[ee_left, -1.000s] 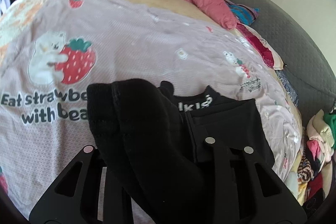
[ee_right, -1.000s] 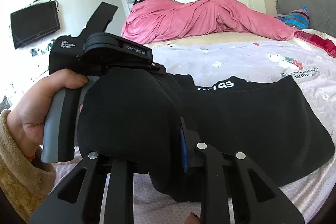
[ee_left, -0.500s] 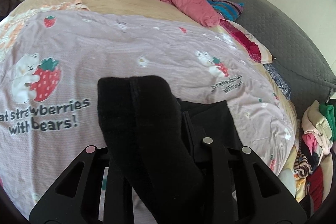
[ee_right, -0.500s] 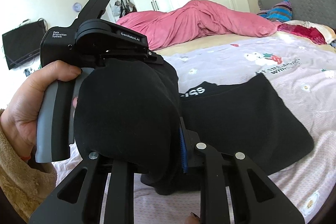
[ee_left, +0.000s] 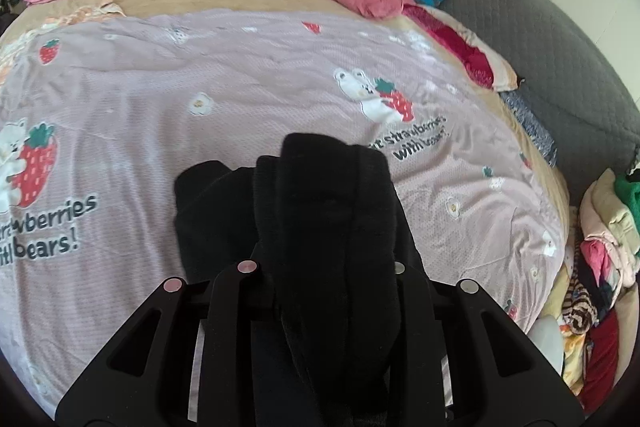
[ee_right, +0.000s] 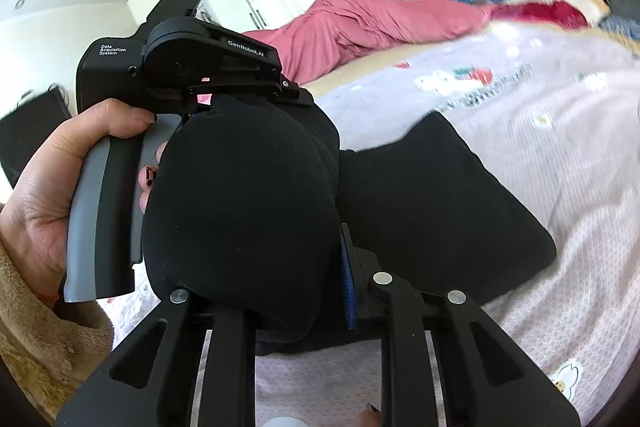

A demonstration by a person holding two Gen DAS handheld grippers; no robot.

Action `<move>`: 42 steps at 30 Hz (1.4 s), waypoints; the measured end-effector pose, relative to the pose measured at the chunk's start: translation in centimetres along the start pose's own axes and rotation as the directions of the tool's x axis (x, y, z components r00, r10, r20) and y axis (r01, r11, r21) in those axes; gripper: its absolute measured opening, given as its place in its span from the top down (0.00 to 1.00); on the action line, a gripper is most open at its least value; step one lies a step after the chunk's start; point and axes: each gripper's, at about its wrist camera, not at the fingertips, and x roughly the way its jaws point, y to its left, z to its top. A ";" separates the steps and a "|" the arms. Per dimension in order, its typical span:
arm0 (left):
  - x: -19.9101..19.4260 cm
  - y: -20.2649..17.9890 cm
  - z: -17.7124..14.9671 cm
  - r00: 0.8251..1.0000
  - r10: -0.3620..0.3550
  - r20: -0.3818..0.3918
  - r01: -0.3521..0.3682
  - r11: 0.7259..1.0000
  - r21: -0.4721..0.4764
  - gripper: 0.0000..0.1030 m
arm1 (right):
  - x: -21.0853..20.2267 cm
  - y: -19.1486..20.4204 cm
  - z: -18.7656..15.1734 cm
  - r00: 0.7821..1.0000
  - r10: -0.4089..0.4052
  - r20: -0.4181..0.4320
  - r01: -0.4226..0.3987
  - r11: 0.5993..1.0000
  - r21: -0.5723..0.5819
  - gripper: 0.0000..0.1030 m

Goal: Fold small clothes
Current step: 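Grasp the collar edge of the black shirt with both grippers and lift it, then fold the lifted half over onto the hem half with both grippers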

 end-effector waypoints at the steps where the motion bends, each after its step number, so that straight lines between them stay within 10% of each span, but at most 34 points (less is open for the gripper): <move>1: 0.6 -0.3 0.1 1.000 0.010 -0.007 -0.010 1.000 0.002 0.83 | 0.0 -0.6 0.0 1.000 0.006 -0.007 -0.006 1.000 0.022 0.83; 11: 6.0 -2.6 0.3 0.993 0.048 -0.104 -0.049 0.999 -0.006 0.81 | -0.6 -4.2 -0.8 0.998 0.028 -0.065 -0.016 0.985 0.171 0.82; 18: 7.8 -3.7 0.8 0.991 0.022 -0.128 -0.025 0.999 -0.023 0.56 | -1.3 -5.6 -1.4 0.994 0.040 -0.097 -0.017 0.975 0.223 0.70; 25: 6.5 -3.1 1.1 0.996 -0.048 -0.070 0.043 0.997 -0.069 0.33 | -2.1 -6.4 -1.6 0.992 0.050 -0.115 -0.017 0.962 0.274 0.59; 33: 2.9 -0.9 0.9 1.000 -0.028 0.007 0.029 0.998 -0.050 0.32 | -3.3 -8.4 0.4 0.982 0.108 -0.153 -0.050 0.940 0.336 0.53; 42: 0.1 1.0 -4.3 0.998 0.041 0.038 -0.042 0.999 0.030 0.31 | 1.3 -10.9 6.0 0.878 0.361 -0.315 -0.196 0.871 0.451 0.34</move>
